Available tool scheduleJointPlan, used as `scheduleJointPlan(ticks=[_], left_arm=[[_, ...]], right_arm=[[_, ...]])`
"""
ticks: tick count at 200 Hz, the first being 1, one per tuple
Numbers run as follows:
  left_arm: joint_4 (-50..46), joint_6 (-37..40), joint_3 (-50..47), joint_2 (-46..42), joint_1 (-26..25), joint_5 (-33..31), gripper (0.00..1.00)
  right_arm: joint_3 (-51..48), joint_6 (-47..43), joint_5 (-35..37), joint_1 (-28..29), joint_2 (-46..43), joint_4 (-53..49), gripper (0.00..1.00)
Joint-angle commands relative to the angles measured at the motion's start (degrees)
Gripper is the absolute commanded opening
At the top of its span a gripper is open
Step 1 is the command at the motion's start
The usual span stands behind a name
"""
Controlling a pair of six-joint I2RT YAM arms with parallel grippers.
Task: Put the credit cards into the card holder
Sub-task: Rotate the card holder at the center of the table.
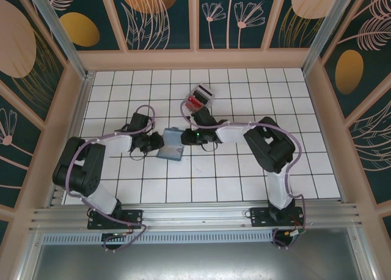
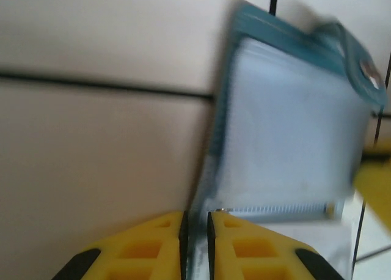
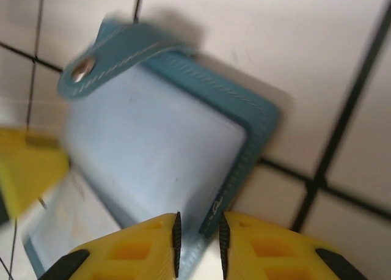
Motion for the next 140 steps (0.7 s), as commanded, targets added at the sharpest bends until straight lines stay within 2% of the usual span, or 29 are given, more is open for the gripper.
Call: scheduleJointPlan(ticks=[1, 48, 87, 123, 140], left_arm=[[-2.4, -3.8, -4.0, -3.8, -1.4, 2.3, 0.19], [4.9, -12.1, -7.6, -6.6, -6.6, 5.1, 0.2], [9.7, -17.1, -6.7, -6.0, -9.3, 7.7, 0.31], [-3.3, -12.3, 1.5, -10.5, -9.2, 2.2, 0.38], [-8.9, -9.4, 7.8, -11.4, -8.6, -0.4, 0.42]], right_arm=[[5.2, -2.1, -3.4, 0.2, 4.9, 2.4, 0.27], [13.8, -8.6, -9.8, 0.0, 9.9, -3.3, 0.27], [16.0, -13.9, -7.8, -3.8, 7.4, -9.2, 0.29], [15.9, -17.1, -4.5, -8.8, 0.6, -11.6, 0.38], [15.6, -18.2, -2.7, -10.5, -3.0, -11.6, 0.45]])
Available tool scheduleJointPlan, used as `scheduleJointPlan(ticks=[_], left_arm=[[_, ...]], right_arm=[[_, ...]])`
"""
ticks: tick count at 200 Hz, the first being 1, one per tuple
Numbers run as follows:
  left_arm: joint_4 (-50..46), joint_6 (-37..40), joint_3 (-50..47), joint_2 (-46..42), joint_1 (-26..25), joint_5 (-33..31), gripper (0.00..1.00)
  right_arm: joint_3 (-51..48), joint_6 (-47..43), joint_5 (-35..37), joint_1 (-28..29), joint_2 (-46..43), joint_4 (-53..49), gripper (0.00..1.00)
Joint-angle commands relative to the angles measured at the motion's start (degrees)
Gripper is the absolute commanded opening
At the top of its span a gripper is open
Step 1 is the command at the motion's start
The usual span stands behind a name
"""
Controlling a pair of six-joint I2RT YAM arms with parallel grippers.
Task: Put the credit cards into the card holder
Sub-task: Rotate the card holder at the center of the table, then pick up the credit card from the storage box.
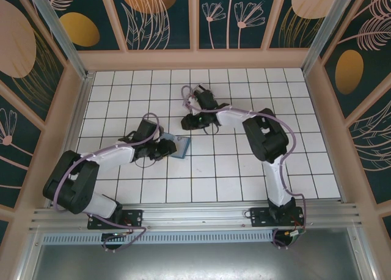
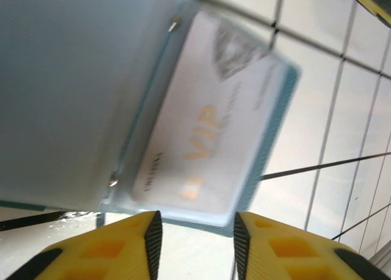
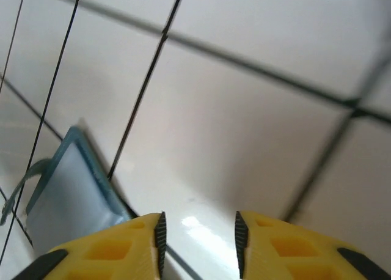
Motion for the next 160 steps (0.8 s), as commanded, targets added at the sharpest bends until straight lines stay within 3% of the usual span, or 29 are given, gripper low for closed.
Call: scheduleJointPlan(ticks=[1, 43, 75, 120, 160], left_arm=[[-8.4, 4.3, 9.1, -3.2, 0.6, -4.2, 0.42], [-8.0, 12.0, 22.0, 4.1, 6.5, -8.0, 0.51], [-2.3, 15.7, 33.7, 19.2, 10.1, -2.5, 0.52], [-6.3, 21.6, 61.3, 40.2, 11.0, -1.4, 0.55], [-10.1, 21.0, 81.7, 56.9, 12.0, 6.5, 0.58]], right_arm=[[1.1, -3.9, 3.0, -2.3, -8.9, -1.7, 0.45], [1.3, -3.6, 7.9, -9.9, -12.0, -1.0, 0.59], [5.9, -3.6, 11.1, -11.3, -8.6, -2.7, 0.72], [6.3, 4.5, 3.3, -16.4, -3.7, 3.9, 0.74], [11.4, 5.3, 2.5, -16.3, 1.9, 3.0, 0.74]])
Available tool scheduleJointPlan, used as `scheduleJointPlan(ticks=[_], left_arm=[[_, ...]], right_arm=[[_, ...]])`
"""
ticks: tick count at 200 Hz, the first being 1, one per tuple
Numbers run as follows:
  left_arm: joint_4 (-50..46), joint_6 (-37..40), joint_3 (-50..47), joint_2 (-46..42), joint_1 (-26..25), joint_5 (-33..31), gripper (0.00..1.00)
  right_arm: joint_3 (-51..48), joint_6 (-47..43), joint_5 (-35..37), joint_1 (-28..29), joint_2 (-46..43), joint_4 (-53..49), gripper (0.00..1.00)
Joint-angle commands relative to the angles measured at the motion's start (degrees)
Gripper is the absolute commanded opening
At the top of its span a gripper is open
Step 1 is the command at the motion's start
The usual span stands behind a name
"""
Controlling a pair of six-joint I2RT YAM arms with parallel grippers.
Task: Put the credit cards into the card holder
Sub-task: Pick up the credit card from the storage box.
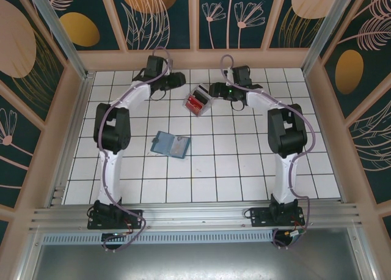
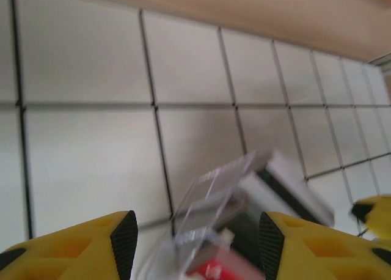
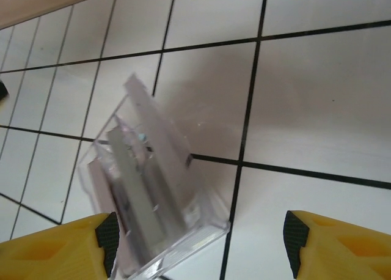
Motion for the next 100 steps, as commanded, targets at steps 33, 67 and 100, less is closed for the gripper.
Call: scheduleJointPlan(ticks=[33, 67, 100], left_arm=[[3.9, -3.6, 1.4, 7.3, 0.8, 13.8, 0.57], [12.0, -6.2, -14.0, 0.7, 0.7, 16.6, 0.57], [18.2, -9.4, -24.8, -4.8, 0.1, 18.7, 0.57]], right_arm=[[8.2, 1.0, -6.8, 0.6, 5.7, 0.7, 0.75], [11.3, -0.9, -7.3, 1.6, 7.2, -1.5, 0.75], [12.0, -1.9, -7.9, 1.7, 7.5, -2.9, 0.75]])
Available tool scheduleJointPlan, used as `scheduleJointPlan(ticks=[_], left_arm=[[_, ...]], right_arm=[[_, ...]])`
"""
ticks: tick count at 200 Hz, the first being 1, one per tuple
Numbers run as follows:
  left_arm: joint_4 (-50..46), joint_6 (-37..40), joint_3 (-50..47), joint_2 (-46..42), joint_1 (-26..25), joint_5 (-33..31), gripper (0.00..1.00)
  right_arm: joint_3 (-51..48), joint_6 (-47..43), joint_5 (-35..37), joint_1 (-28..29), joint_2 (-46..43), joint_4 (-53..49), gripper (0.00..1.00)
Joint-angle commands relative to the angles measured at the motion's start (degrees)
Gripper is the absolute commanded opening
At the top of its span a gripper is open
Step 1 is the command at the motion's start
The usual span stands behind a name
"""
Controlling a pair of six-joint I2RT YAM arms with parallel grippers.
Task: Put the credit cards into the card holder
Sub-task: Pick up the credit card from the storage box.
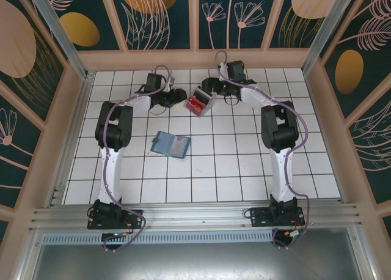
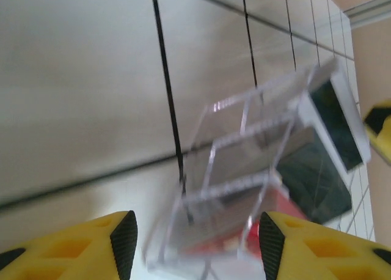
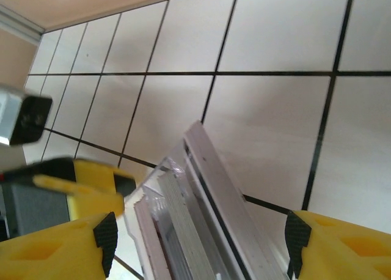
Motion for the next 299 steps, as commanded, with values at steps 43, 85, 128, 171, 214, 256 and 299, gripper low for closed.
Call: scheduleJointPlan(ticks=[43, 85, 128, 171, 214, 256, 299], left_arm=[[7.9, -4.3, -12.6, -9.3, -3.4, 2.8, 0.57], [9.6, -5.1, -16.8, -12.5, -3.8, 1.5, 0.57], [3.2, -0.9, -14.0, -15.3, -2.8, -2.6, 0.57], [-4.4, 4.8, -7.9, -15.6, -1.3, -10.3, 0.57], [-14.2, 11.3, 4.9, -7.1, -1.6, -17.3, 0.58], [-16.8, 15.1, 12.6, -0.8, -3.1, -18.3, 0.58], [-18.6, 16.3, 16.1, 3.1, -3.3, -14.9, 0.57]], right_arm=[[-2.7, -2.1, -4.0, 0.9, -1.3, -1.4, 0.75], [-4.5, -3.5, -1.5, 0.7, -3.6, -2.2, 0.75], [-2.5, -4.9, -0.3, -0.9, -4.4, -4.2, 0.75], [4.1, -13.9, 5.7, -0.5, -2.5, -11.5, 0.75], [13.4, -19.7, 8.0, 1.1, 3.9, -17.9, 0.76], [17.5, -19.5, 9.0, 1.6, 7.7, -19.1, 0.76], [20.2, -20.4, 8.3, 1.7, 9.9, -20.7, 0.76]])
